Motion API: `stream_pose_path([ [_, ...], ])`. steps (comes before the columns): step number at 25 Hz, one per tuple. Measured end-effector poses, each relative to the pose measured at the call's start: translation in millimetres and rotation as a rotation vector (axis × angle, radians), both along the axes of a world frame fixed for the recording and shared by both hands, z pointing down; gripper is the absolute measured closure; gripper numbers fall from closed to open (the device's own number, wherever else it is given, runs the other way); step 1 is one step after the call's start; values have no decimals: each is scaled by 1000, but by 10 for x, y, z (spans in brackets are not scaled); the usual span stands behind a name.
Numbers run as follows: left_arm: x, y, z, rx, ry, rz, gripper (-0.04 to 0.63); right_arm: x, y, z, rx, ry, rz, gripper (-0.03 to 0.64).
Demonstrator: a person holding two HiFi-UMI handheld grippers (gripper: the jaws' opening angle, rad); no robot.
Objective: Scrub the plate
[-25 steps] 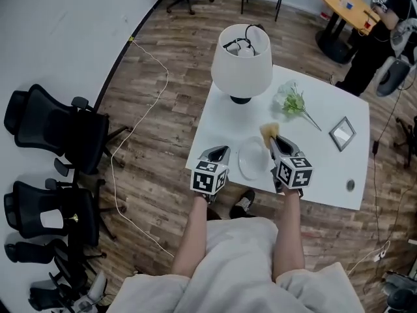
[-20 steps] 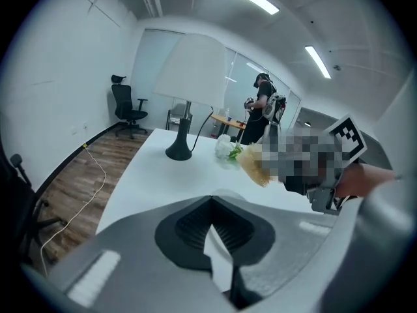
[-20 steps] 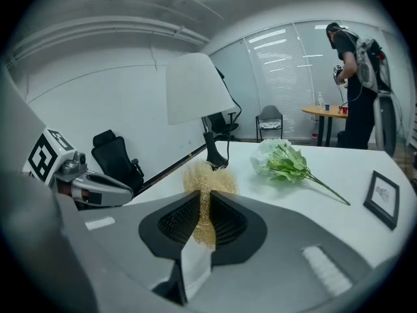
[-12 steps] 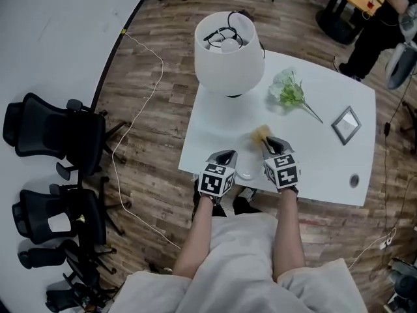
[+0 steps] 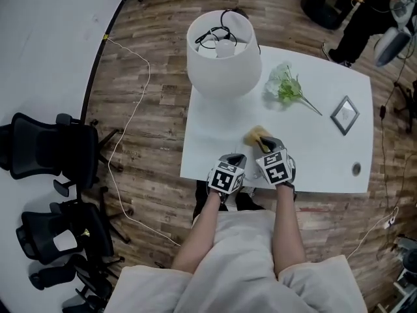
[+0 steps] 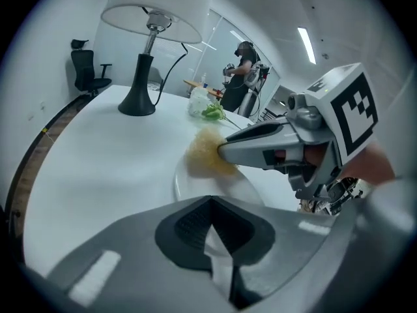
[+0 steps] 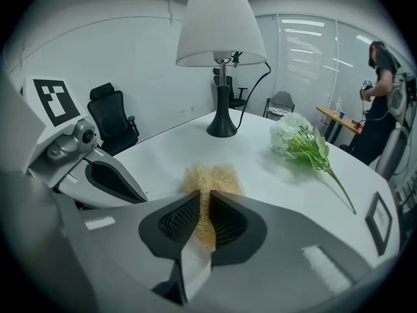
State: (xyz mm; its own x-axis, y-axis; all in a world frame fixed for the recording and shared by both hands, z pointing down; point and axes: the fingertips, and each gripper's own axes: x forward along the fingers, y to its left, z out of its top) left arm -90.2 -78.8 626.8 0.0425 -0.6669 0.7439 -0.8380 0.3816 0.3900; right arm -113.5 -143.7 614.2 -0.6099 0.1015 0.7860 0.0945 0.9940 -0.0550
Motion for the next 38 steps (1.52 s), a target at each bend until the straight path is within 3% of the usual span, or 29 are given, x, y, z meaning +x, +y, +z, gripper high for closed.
stream_pose_path([
  [13,12,-98,-7,56,-32,-102,594,238,173,24,-40,12,-39,549],
  [21,-9,-76,-28,75,-34,-131,594,417,236,-2,-77,12,19,549],
  [26,9,-87,-22,65,-40,-75,594,527,243,-20,-188,-40,188,549],
  [31,28,-92,1,67,-30,-4,594,598,278,-6,-191,-41,303,549],
  [38,45,-81,-26,150,111,54,594,725,369,20,-208,-51,538,549],
])
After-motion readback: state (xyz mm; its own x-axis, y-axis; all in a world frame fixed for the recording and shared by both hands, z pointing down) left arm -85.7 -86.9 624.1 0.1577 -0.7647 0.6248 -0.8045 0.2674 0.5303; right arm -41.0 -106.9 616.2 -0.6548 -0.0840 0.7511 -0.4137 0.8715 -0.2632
